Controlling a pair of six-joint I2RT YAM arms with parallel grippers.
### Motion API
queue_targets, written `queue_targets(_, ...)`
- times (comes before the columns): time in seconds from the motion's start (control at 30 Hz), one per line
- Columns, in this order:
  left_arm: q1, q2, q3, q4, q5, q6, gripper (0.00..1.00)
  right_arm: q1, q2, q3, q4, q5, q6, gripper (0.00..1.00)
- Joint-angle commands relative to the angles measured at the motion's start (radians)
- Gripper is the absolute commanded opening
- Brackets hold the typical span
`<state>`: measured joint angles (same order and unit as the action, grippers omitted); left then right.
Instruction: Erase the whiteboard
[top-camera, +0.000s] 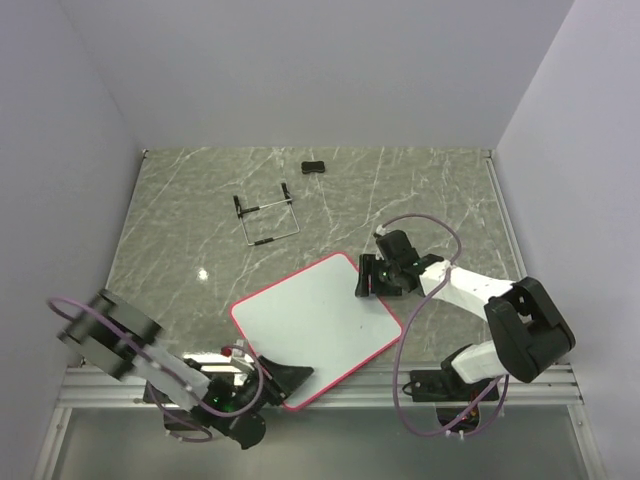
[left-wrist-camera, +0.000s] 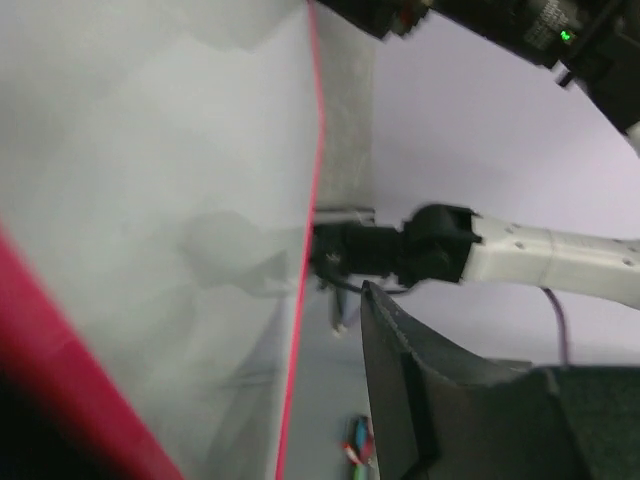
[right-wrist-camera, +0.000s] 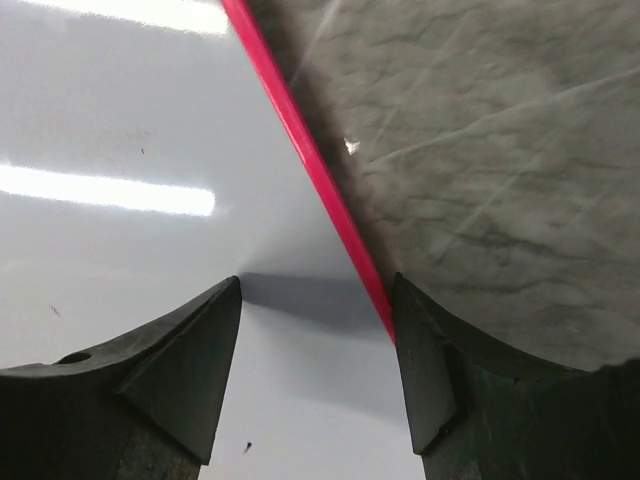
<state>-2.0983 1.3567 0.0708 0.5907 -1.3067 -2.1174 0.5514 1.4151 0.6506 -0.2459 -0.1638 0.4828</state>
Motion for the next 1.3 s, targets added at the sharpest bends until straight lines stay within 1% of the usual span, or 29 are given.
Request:
queue_targets(0.0, -0.054, -0.299, 0.199, -0.815, 0.144, -0.670, 0.00, 0.081, 0.042, -0.040, -0.231, -0.418, 0.134, 0.67)
queue_targets(0.03, -0.045, -0.339, 0.284, -1.049, 0.153, -0.662, 0.00, 0.082, 0.039, -0.032, -0.234, -0.416, 0.132, 0.67)
queue_targets(0.1, -0.043, -0.416, 0.357, -1.243, 0.182, -0.697, 0.00, 0.082, 0.025, -0.011, -0.239, -0.414, 0.135, 0.65)
queue_targets(0.13, -0.040, -0.430, 0.432, -1.440, 0.193, -0.708, 0.00, 0.082, 0.024, -0.005, -0.240, -0.413, 0.137, 0.64)
queue_targets(0.2, -0.022, -0.453, 0.544, -1.605, 0.240, -0.714, 0.00, 0.082, 0.019, 0.021, -0.247, -0.418, 0.140, 0.62)
queue_targets(0.23, -0.016, -0.461, 0.575, -1.725, 0.251, -0.711, 0.00, 0.079, 0.021, 0.030, -0.248, -0.419, 0.142, 0.61)
queue_targets(0.37, 0.015, -0.487, 0.685, -1.937, 0.311, -0.696, 0.00, 0.082, 0.025, 0.058, -0.239, -0.433, 0.151, 0.59)
queue_targets(0.4, 0.030, -0.493, 0.723, -1.960, 0.316, -0.685, 0.00, 0.082, 0.028, 0.066, -0.231, -0.440, 0.152, 0.59)
queue_targets(0.43, 0.046, -0.510, 0.745, -1.964, 0.311, -0.597, 0.00, 0.082, 0.028, 0.067, -0.224, -0.453, 0.155, 0.59)
queue_targets(0.5, 0.096, -0.524, 0.811, -1.948, 0.330, -0.491, 0.00, 0.081, 0.021, 0.072, -0.199, -0.482, 0.166, 0.59)
queue_targets(0.53, 0.159, -0.531, 0.833, -1.938, 0.354, -0.360, 0.00, 0.082, 0.015, 0.070, -0.188, -0.491, 0.171, 0.59)
queue_targets(0.57, 0.191, -0.533, 0.854, -1.922, 0.360, -0.289, 0.00, 0.082, 0.013, 0.070, -0.178, -0.500, 0.180, 0.59)
queue_targets(0.6, 0.248, -0.531, 0.894, -1.866, 0.366, -0.204, 0.00, 0.082, 0.012, 0.070, -0.161, -0.517, 0.183, 0.60)
queue_targets(0.63, 0.274, -0.528, 0.909, -1.841, 0.372, -0.064, 0.03, 0.084, 0.013, 0.072, -0.153, -0.525, 0.186, 0.60)
queue_targets(0.67, 0.297, -0.521, 0.925, -1.809, 0.389, 0.004, 0.17, 0.081, 0.018, 0.073, -0.148, -0.531, 0.192, 0.60)
queue_targets(0.7, 0.341, -0.515, 0.958, -1.756, 0.400, 0.073, 0.21, 0.082, 0.021, 0.075, -0.139, -0.537, 0.194, 0.59)
queue_targets(0.73, 0.360, -0.489, 0.977, -1.735, 0.411, 0.185, 0.23, 0.081, 0.024, 0.080, -0.138, -0.540, 0.194, 0.60)
queue_targets(0.77, 0.375, -0.473, 0.997, -1.731, 0.428, 0.216, 0.32, 0.082, 0.031, 0.083, -0.138, -0.540, 0.192, 0.60)
queue_targets(0.83, 0.408, -0.427, 1.046, -1.717, 0.435, 0.291, 0.39, 0.082, 0.042, 0.098, -0.139, -0.545, 0.189, 0.60)
queue_targets(0.87, 0.420, -0.416, 1.057, -1.703, 0.442, 0.319, 0.56, 0.082, 0.045, 0.101, -0.141, -0.546, 0.189, 0.60)
queue_targets(0.9, 0.447, -0.409, 1.067, -1.689, 0.457, 0.342, 0.59, 0.082, 0.048, 0.110, -0.144, -0.546, 0.188, 0.60)
queue_targets(0.93, 0.463, -0.404, 1.069, -1.659, 0.466, 0.376, 0.60, 0.082, 0.050, 0.113, -0.148, -0.546, 0.186, 0.60)
queue_targets(1.0, 0.503, -0.410, 1.063, -1.605, 0.494, 0.422, 0.58, 0.082, 0.053, 0.122, -0.156, -0.546, 0.178, 0.60)
queue_targets(1.03, 0.514, -0.418, 1.063, -1.583, 0.500, 0.465, 0.55, 0.082, 0.051, 0.124, -0.161, -0.546, 0.177, 0.60)
queue_targets(1.1, 0.546, -0.423, 1.078, -1.528, 0.515, 0.514, 0.56, 0.082, 0.047, 0.123, -0.162, -0.546, 0.175, 0.61)
queue_targets(1.13, 0.557, -0.416, 1.087, -1.520, 0.526, 0.549, 0.53, 0.081, 0.042, 0.121, -0.162, -0.546, 0.174, 0.61)
queue_targets(1.17, 0.567, -0.409, 1.100, -1.529, 0.531, 0.560, 0.30, 0.081, 0.038, 0.116, -0.162, -0.545, 0.174, 0.60)
queue_targets(1.23, 0.610, -0.372, 1.147, -1.551, 0.567, 0.597, 0.11, 0.082, 0.035, 0.109, -0.162, -0.546, 0.174, 0.61)
queue_targets(1.27, 0.622, -0.357, 1.168, -1.554, 0.578, 0.618, 0.05, 0.082, 0.031, 0.106, -0.161, -0.548, 0.174, 0.61)
